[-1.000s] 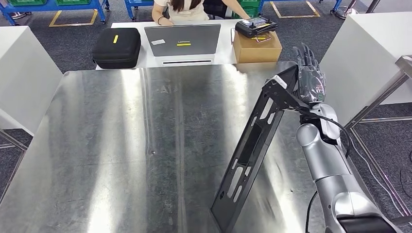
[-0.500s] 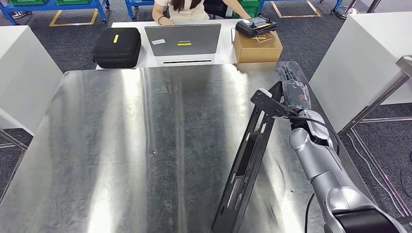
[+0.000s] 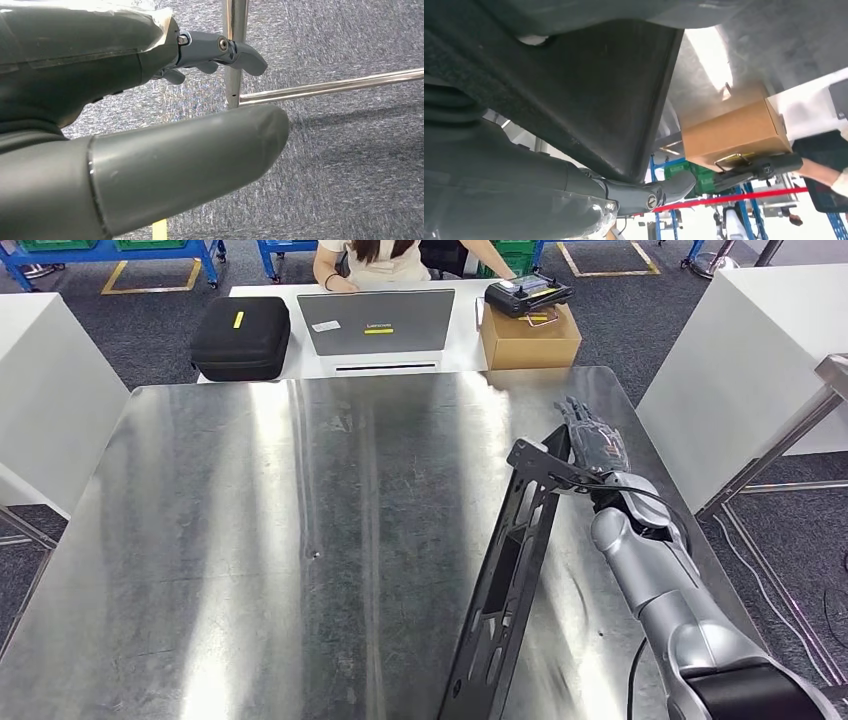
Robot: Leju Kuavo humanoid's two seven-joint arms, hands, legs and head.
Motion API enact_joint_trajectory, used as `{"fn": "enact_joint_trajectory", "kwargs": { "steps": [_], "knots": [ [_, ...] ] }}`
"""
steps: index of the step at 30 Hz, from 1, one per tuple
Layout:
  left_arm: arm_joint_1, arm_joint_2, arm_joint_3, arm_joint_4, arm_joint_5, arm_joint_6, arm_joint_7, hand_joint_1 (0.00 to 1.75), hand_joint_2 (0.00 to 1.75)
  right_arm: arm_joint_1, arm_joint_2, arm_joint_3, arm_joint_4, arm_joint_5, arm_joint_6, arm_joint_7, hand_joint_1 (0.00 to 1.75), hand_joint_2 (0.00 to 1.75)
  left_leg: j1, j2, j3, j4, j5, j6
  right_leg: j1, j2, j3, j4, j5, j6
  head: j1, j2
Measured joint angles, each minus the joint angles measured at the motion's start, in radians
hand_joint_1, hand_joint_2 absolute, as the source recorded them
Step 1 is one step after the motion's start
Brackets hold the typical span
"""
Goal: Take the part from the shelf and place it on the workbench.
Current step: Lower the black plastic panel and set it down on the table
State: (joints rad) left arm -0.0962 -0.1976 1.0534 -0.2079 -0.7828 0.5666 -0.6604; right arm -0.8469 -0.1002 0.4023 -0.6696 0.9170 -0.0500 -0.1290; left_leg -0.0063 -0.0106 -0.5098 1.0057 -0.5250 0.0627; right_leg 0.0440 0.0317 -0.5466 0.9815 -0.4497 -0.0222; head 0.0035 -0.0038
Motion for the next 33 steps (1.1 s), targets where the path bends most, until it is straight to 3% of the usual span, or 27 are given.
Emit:
{"fn": "enact_joint_trajectory", "kwargs": {
  "steps": [7,12,19,26,33],
  "knots": [
    [0.002,0.000,0.001,0.000,0.000,-0.008,0.011,0.00,0.00,-0.095,-0.017,0.006,0.052,-0.088,0.223,-0.046,0.00,0.00,0.000,0.000,0.000,0.000,0.000,0.000,0.000,0.000,0.000,0.000,0.000,0.000,0.000,0.000],
    [0.003,0.000,0.005,0.000,0.000,-0.008,0.013,0.00,0.00,-0.169,-0.028,0.010,0.086,-0.094,0.270,-0.040,0.00,0.00,0.000,0.000,0.000,0.000,0.000,0.000,0.000,0.000,0.000,0.000,0.000,0.000,0.000,0.000],
    [0.004,0.000,0.008,0.000,0.000,-0.008,0.014,0.00,0.00,-0.196,-0.032,0.014,0.108,-0.097,0.285,-0.040,0.00,0.00,0.000,0.000,0.000,0.000,0.000,0.000,0.000,0.000,0.000,0.000,0.000,0.000,0.000,0.000],
    [0.005,0.001,0.012,0.000,0.000,-0.010,0.015,0.00,0.00,-0.308,-0.039,0.022,0.156,-0.166,0.474,0.009,0.00,0.00,0.000,0.000,0.000,0.000,0.001,0.001,-0.001,0.000,-0.001,0.000,0.001,0.001,0.000,0.000],
    [0.005,0.001,0.013,0.000,-0.004,-0.020,0.015,0.00,0.00,-0.417,-0.036,0.034,0.224,-0.199,0.584,0.043,0.00,0.00,0.000,0.000,0.000,0.000,0.001,0.001,-0.001,0.000,-0.001,0.000,0.001,0.001,0.000,0.000]
  ]
}}
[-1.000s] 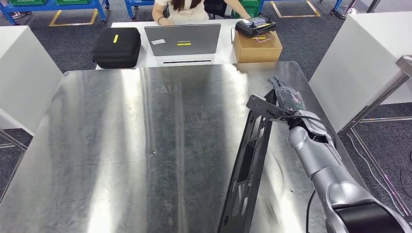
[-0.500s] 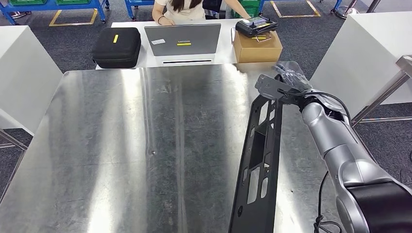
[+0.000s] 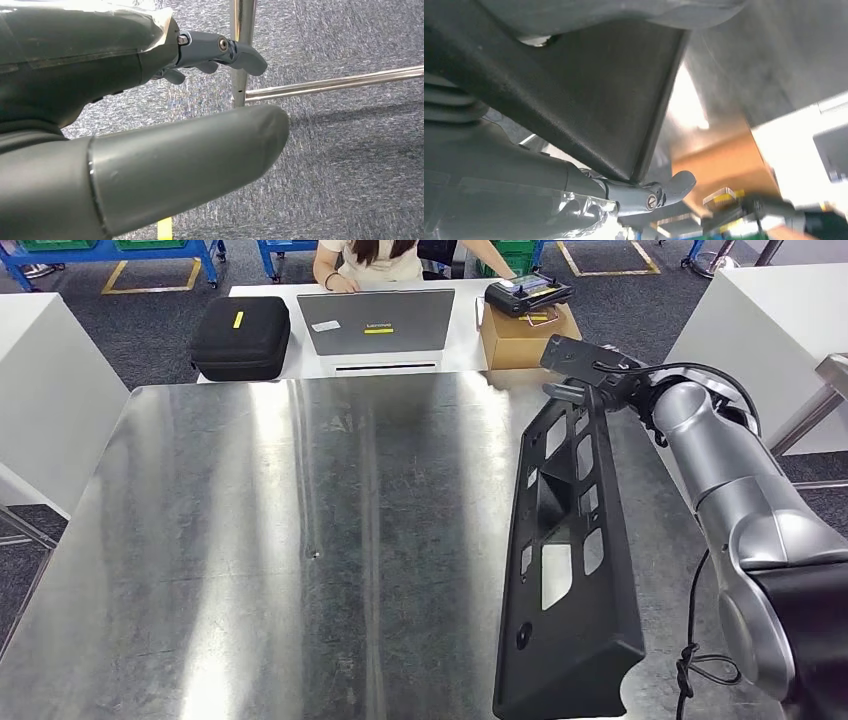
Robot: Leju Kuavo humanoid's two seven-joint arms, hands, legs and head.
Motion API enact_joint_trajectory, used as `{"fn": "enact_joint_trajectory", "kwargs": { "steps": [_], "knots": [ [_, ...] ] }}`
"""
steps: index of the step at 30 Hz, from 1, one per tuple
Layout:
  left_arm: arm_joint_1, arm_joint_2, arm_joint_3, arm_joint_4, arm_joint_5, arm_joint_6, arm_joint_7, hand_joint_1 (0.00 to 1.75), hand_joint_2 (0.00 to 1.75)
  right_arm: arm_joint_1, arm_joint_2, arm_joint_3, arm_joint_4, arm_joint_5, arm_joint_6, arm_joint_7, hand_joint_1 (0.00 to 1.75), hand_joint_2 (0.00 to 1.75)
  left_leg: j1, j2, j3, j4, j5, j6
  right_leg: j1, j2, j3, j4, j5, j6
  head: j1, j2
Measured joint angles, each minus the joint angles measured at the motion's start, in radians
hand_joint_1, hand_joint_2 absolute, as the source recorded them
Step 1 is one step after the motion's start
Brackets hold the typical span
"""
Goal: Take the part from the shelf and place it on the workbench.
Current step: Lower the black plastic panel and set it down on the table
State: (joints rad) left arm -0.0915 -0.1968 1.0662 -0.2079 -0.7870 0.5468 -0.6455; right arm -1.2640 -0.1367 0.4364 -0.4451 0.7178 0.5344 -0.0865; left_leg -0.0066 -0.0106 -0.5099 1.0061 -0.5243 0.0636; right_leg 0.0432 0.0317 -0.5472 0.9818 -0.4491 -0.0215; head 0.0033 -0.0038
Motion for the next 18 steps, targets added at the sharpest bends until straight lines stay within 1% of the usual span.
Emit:
{"fn": "enact_joint_trajectory", "kwargs": {
  "steps": [3,7,9,18],
  "knots": [
    [0.000,0.000,0.000,0.000,-0.004,0.000,0.001,0.00,0.00,-0.008,0.000,0.021,0.028,-0.004,0.062,-0.005,0.00,0.00,0.000,0.000,0.000,0.000,0.000,0.000,0.000,0.000,0.000,0.000,0.000,0.000,0.000,0.000],
    [0.000,0.000,0.000,0.000,-0.013,0.000,0.008,0.00,0.00,-0.009,-0.004,0.046,0.063,-0.043,0.165,-0.012,0.00,0.00,0.000,0.000,0.000,0.000,0.000,0.000,0.000,0.000,0.000,0.000,0.000,0.000,0.000,0.000],
    [0.000,0.000,0.000,0.000,-0.016,-0.001,0.010,0.00,0.00,-0.009,-0.004,0.058,0.076,-0.052,0.193,-0.004,0.00,0.00,0.000,0.000,0.000,0.000,0.000,0.000,0.000,0.000,0.000,0.000,0.000,0.000,0.000,0.000],
    [0.000,-0.002,0.000,0.000,-0.018,-0.001,0.011,0.00,0.00,-0.008,-0.004,0.095,0.110,-0.053,0.206,0.008,0.00,0.00,0.000,0.000,0.000,0.000,0.000,0.000,0.000,0.000,0.000,0.000,0.000,0.000,0.000,0.000]
  ]
}}
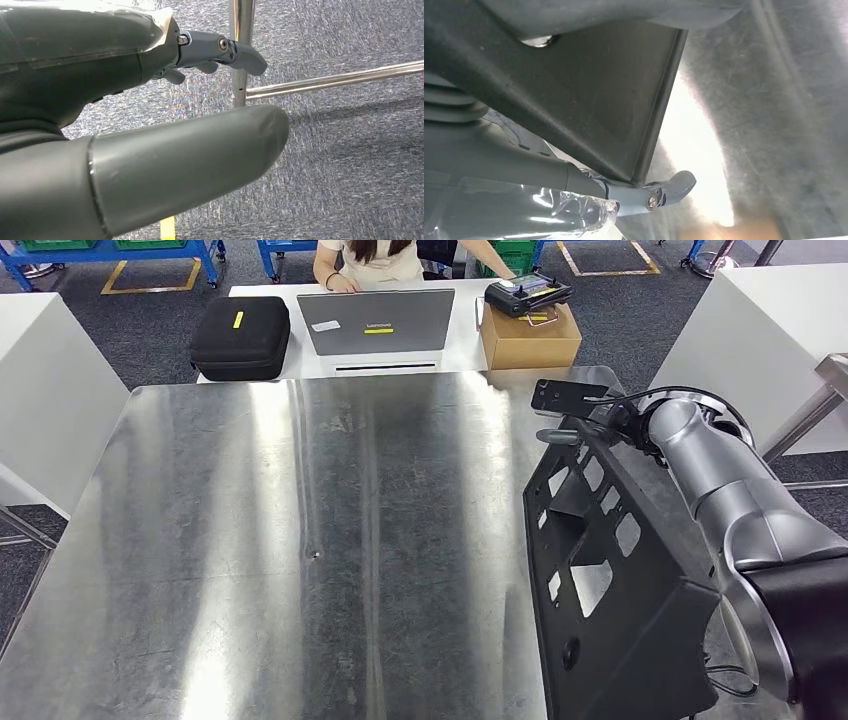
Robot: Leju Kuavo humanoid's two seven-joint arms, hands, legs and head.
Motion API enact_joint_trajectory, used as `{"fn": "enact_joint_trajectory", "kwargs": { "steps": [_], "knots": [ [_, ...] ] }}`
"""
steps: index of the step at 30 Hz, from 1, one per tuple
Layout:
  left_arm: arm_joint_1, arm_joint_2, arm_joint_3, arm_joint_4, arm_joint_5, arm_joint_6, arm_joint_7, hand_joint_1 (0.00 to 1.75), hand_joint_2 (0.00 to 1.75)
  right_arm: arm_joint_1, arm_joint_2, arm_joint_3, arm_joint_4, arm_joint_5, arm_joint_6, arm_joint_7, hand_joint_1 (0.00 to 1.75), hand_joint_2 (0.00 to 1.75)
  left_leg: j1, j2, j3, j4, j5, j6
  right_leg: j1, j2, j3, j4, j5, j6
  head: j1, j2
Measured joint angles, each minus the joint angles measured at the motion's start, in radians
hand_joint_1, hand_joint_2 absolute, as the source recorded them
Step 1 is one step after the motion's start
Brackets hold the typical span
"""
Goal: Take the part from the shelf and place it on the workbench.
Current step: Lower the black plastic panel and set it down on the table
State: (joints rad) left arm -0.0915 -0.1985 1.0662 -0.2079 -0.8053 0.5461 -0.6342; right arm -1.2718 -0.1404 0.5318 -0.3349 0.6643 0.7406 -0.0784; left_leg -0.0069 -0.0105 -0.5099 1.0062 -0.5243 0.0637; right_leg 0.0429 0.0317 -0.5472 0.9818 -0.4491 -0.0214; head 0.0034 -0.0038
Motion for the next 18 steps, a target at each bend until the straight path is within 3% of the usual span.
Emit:
{"fn": "enact_joint_trajectory", "kwargs": {
  "steps": [18],
  "knots": [
    [0.000,-0.001,0.000,0.000,0.000,0.007,0.005,0.00,0.00,0.008,0.007,0.068,0.044,0.010,0.021,0.022,0.00,0.00,0.000,0.000,0.000,0.000,0.000,0.000,0.000,0.000,0.000,0.000,0.000,0.000,0.000,0.000]
  ]
}}
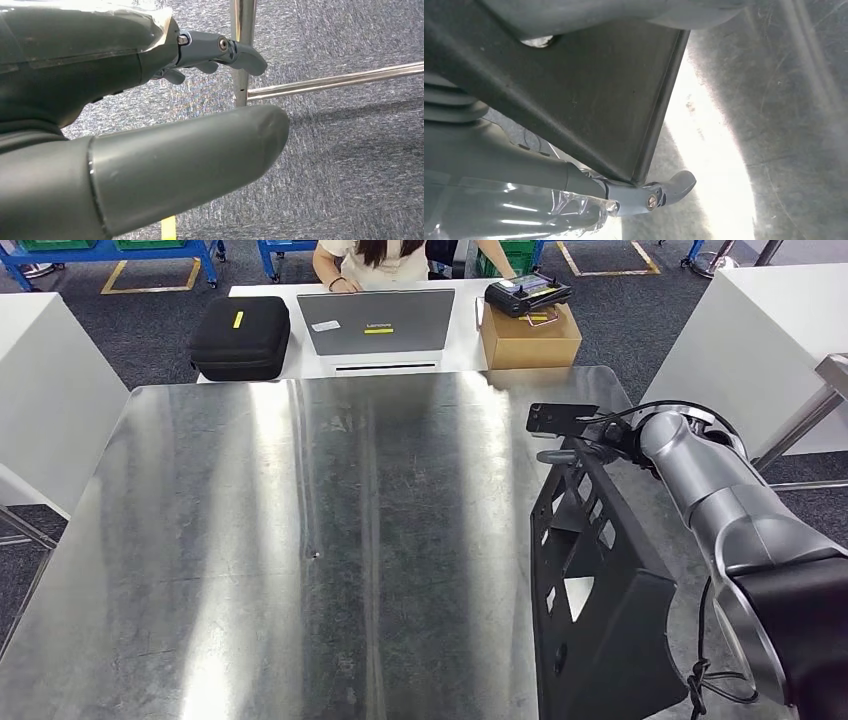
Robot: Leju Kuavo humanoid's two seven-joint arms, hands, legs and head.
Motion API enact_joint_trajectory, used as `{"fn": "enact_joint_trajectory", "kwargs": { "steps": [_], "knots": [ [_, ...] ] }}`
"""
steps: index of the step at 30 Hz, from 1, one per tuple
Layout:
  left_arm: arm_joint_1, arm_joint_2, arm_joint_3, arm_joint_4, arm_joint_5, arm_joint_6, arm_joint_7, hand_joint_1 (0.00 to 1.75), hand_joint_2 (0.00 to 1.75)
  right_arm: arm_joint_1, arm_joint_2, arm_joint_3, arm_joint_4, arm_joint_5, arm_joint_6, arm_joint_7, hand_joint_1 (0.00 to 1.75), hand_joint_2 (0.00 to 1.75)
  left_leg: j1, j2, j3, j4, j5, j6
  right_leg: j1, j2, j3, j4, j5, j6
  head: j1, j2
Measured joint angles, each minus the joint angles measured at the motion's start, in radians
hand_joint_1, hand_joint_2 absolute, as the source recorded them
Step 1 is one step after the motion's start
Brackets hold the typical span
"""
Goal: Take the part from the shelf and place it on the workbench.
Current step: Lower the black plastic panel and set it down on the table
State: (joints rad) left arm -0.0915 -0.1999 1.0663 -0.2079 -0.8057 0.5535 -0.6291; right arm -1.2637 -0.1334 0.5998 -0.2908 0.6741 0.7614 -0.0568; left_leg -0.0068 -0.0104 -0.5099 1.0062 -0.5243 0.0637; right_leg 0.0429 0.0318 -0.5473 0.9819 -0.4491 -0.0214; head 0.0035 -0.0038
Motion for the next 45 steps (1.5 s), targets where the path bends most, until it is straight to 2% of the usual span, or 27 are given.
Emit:
{"fn": "enact_joint_trajectory", "kwargs": {
  "steps": [13,20,30,39,45],
  "knots": [
    [0.001,0.001,0.001,0.000,-0.012,0.000,0.008,0.00,0.00,-0.010,0.002,0.018,0.009,-0.046,0.041,0.021,0.00,0.00,0.000,0.000,0.000,0.000,0.000,0.000,0.000,0.000,0.000,0.000,0.000,0.000,0.000,0.000],
    [0.001,0.000,0.000,0.000,-0.017,-0.003,0.008,0.00,0.00,-0.017,0.002,0.018,0.014,-0.058,0.068,0.081,0.00,0.00,0.000,0.000,0.000,0.000,0.000,0.000,0.000,0.000,0.000,0.000,0.000,0.000,0.000,0.000],
    [0.001,0.001,0.001,0.000,-0.019,-0.006,0.007,0.00,0.00,-0.016,0.000,0.039,0.026,-0.040,0.085,0.067,0.00,0.00,0.000,0.000,0.000,0.000,0.000,0.000,0.000,0.000,0.000,0.000,0.000,0.000,0.000,0.000],
    [0.001,-0.001,0.002,0.000,-0.018,-0.009,0.004,0.00,0.00,-0.016,-0.005,0.057,0.027,-0.049,0.074,0.059,0.00,0.00,0.000,0.000,0.000,0.000,0.000,0.000,0.000,0.000,0.000,0.000,0.000,0.000,0.000,0.000],
    [0.002,-0.002,0.005,0.000,-0.013,-0.010,0.004,0.00,0.00,-0.029,-0.023,0.066,0.027,-0.065,-0.010,0.070,0.00,0.00,0.000,0.000,0.000,0.000,0.000,0.000,0.000,0.000,0.000,0.000,0.000,0.000,0.000,0.000]
  ]
}}
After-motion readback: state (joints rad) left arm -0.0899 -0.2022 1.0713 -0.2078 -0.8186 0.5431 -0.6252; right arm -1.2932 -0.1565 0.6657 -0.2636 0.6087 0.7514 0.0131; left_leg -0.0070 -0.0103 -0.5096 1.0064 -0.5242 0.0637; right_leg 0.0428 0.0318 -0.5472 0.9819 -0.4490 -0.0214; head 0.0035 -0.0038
